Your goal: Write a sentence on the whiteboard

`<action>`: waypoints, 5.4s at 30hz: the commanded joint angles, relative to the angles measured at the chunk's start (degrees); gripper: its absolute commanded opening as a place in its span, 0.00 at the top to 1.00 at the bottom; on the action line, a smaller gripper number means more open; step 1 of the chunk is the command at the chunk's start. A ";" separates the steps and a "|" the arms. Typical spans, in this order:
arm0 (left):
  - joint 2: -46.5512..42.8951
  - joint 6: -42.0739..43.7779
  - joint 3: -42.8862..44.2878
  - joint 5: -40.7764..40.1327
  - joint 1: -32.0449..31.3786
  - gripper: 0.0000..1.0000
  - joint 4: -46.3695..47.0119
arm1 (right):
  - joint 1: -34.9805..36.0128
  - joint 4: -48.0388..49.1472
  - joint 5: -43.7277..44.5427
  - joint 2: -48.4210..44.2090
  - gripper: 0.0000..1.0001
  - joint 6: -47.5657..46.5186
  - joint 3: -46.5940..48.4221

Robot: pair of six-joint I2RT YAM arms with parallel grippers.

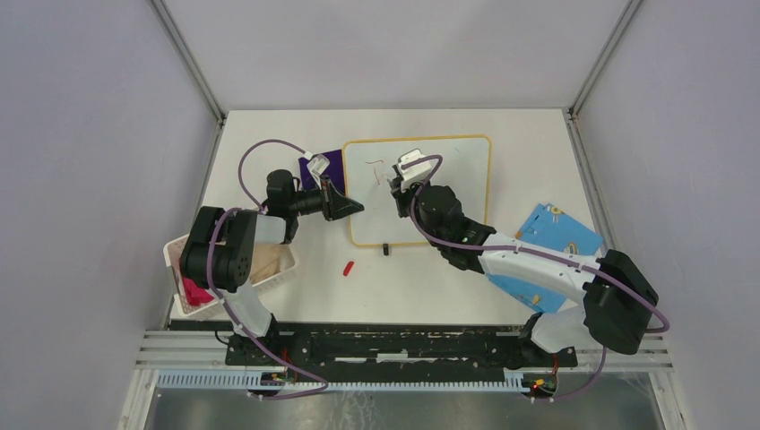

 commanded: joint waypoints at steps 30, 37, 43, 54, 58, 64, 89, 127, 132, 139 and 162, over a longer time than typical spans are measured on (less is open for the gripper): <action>-0.97 5.19 0.23 -3.54 0.08 0.98 -3.29 | -2.69 1.05 1.52 -3.86 1.00 1.06 -2.60; -1.06 5.24 0.16 -3.66 -0.02 0.98 -3.36 | -2.76 1.00 -0.02 -2.88 1.00 0.85 -0.62; -0.98 5.30 0.14 -3.70 -0.01 0.98 -3.30 | -2.74 1.17 -0.85 -2.34 1.00 0.84 0.26; -0.89 5.33 0.17 -3.68 -0.10 0.98 -3.31 | -2.72 0.79 -3.49 -0.51 1.00 1.26 1.95; -0.89 5.32 0.14 -3.65 -0.18 0.98 -3.29 | -2.61 0.63 -4.23 -0.15 1.00 1.46 2.04; -0.89 5.66 0.40 -3.70 -0.18 0.98 -3.91 | -2.61 0.34 -4.35 -0.40 1.00 1.75 1.11; -1.15 6.80 0.60 -4.11 -0.18 0.98 -5.65 | -3.67 -0.55 -0.18 -4.09 1.00 2.16 2.66; -1.48 7.07 0.56 -4.21 -0.19 0.98 -6.20 | -4.63 0.36 -0.48 -7.46 1.00 4.01 -7.45; -1.55 7.17 0.67 -4.31 -0.18 0.98 -6.42 | -4.89 -0.23 1.94 -8.35 1.00 3.57 -7.54; -1.50 7.13 0.78 -4.24 -0.23 0.98 -6.38 | -4.98 2.62 -2.17 -10.78 1.00 3.04 -8.45; -1.59 7.50 0.66 -4.22 -0.27 0.98 -6.68 | -6.33 1.66 1.31 -9.15 1.00 2.46 -4.05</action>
